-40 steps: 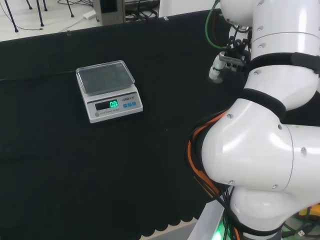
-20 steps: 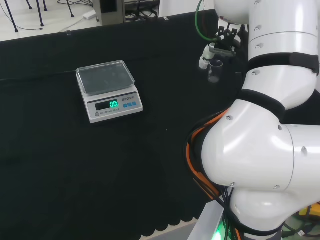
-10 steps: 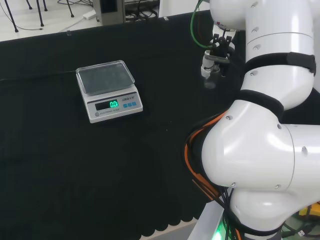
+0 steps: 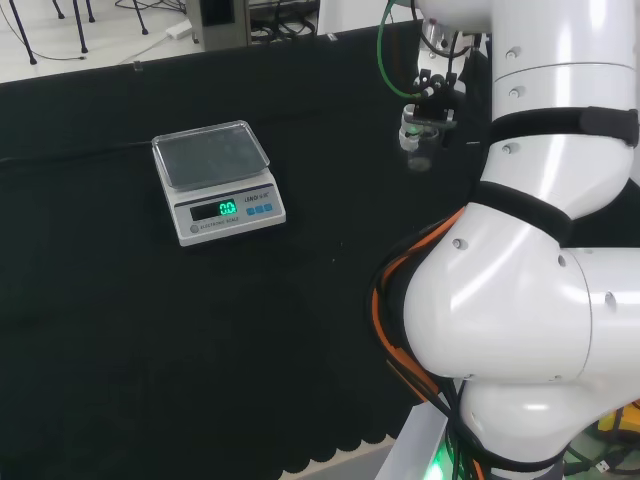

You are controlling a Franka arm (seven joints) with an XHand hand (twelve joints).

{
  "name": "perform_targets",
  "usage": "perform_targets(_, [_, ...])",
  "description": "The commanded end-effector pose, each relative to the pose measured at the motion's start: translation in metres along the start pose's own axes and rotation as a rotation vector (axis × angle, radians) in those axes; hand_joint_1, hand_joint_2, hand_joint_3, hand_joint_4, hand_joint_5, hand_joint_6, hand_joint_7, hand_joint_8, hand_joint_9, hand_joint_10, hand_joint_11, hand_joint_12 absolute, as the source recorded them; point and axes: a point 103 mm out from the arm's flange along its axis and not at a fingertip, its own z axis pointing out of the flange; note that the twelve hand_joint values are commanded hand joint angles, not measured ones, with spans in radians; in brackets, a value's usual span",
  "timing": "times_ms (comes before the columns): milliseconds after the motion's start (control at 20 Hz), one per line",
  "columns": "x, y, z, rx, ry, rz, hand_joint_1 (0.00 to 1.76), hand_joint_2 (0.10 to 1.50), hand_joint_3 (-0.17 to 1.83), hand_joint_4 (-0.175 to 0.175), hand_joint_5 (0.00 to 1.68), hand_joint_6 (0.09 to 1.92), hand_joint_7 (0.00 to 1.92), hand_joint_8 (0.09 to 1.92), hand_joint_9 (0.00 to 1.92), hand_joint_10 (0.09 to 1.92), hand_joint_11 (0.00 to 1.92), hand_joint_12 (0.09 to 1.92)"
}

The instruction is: Pick up the beaker.

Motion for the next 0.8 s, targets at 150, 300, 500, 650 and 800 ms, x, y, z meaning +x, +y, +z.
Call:
perform_targets(150, [-0.002,-0.042,-0.066,-0.122,-0.166,-0.047,1.51,1.14,-0.17,-0.175,0.97,0.98,0.85,1.08,1.08,1.10,1.12,0.95])
perform_targets(300, [-0.006,-0.062,-0.089,-0.116,-0.180,-0.058,1.51,1.13,-0.17,-0.175,0.98,0.96,0.87,1.05,1.13,1.06,1.09,0.96])
perform_targets(500, [-0.010,-0.092,-0.116,-0.117,-0.174,-0.097,1.52,1.12,-0.17,-0.175,0.99,0.94,0.88,1.03,1.14,1.06,1.10,0.91])
perform_targets(650, [-0.012,-0.111,-0.131,-0.109,-0.166,-0.133,1.52,1.12,-0.17,-0.175,1.00,0.93,0.89,1.02,1.14,1.07,1.11,0.90])
perform_targets(800, [-0.012,-0.128,-0.142,-0.110,-0.177,-0.150,1.52,1.12,-0.17,-0.175,1.01,0.92,0.90,1.01,1.12,1.12,1.16,0.80])
